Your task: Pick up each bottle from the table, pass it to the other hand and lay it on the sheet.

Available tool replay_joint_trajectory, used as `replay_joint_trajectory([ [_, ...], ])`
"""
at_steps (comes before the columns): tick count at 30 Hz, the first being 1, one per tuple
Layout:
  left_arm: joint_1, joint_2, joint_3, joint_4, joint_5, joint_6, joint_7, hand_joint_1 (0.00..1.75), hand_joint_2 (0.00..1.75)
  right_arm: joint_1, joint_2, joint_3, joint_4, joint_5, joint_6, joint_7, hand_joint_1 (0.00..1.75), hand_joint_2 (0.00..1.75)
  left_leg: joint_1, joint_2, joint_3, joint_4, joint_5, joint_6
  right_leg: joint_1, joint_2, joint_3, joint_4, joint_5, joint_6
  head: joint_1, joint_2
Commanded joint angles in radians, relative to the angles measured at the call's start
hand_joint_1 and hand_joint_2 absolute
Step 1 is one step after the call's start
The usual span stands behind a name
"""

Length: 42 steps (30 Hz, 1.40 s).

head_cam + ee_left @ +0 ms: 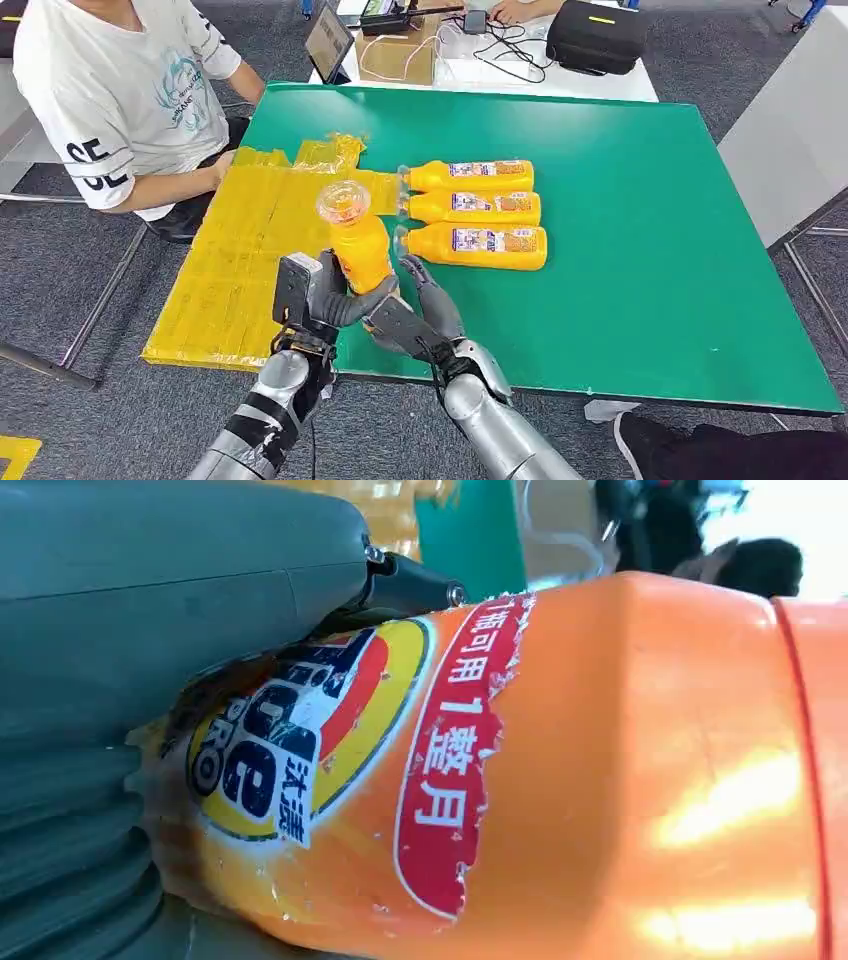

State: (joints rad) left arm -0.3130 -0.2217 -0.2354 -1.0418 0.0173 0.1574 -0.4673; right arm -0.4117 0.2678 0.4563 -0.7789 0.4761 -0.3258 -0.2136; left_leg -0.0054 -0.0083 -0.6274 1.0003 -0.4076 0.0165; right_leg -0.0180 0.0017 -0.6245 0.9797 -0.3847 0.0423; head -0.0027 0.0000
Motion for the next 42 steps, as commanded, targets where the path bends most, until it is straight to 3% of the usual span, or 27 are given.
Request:
replay_joint_trajectory([
  [1,-0.165,0.134,0.105,0.158,-0.287,0.210,-0.002,1.75,1.75,0.016,-0.087,-0.135,-0.139,-0.029,0.012,0.002,0.00,1.75,0.003,-0.001,0.006,0.001,-0.003,-0.002,0.003,-0.002,0.008,0.000,-0.003,-0.003,0.000,0.000],
  [4,-0.217,0.166,0.135,0.240,-0.385,0.250,0.012,1.75,1.75,0.018,-0.091,-0.159,-0.172,-0.026,0.019,-0.002,0.00,1.75,0.002,0.000,0.005,0.000,-0.002,-0.002,0.002,-0.001,0.005,0.000,-0.002,-0.003,0.000,0.000],
  [18,-0.226,0.160,0.130,0.268,-0.437,0.273,0.025,1.75,1.75,0.020,-0.086,-0.158,-0.173,-0.020,0.014,-0.001,0.00,1.75,0.001,-0.001,0.003,0.000,-0.001,-0.001,0.001,-0.001,0.004,0.000,-0.001,-0.002,0.000,0.000],
  [23,-0.380,0.264,0.087,0.548,-0.784,0.372,0.132,1.75,1.75,-0.003,-0.093,-0.203,-0.204,-0.092,0.048,-0.026,0.00,1.75,0.002,-0.001,0.003,0.001,-0.001,-0.002,0.002,-0.001,0.004,0.000,-0.001,-0.002,0.000,0.000],
  [29,-0.433,0.343,0.001,0.716,-0.995,0.240,0.244,1.75,1.75,-0.024,-0.102,-0.180,-0.214,-0.125,0.082,-0.039,0.00,1.75,0.002,0.003,0.006,0.001,-0.002,-0.002,0.003,0.001,0.005,0.001,-0.002,-0.003,0.000,0.000],
  [33,-0.434,0.364,-0.045,0.751,-1.061,0.167,0.253,1.75,1.75,-0.049,-0.107,-0.156,-0.206,-0.130,0.094,-0.038,0.00,1.75,0.002,0.005,0.005,0.001,-0.001,-0.001,0.002,0.003,0.004,0.001,-0.001,-0.002,0.000,0.000],
  [42,-0.453,0.418,-0.139,0.790,-1.160,-0.119,0.146,1.75,1.75,-0.090,-0.120,-0.085,-0.169,-0.149,0.123,-0.041,0.00,1.75,0.002,0.007,0.006,0.001,-0.002,-0.002,0.002,0.005,0.005,0.000,-0.001,-0.003,0.000,0.000],
])
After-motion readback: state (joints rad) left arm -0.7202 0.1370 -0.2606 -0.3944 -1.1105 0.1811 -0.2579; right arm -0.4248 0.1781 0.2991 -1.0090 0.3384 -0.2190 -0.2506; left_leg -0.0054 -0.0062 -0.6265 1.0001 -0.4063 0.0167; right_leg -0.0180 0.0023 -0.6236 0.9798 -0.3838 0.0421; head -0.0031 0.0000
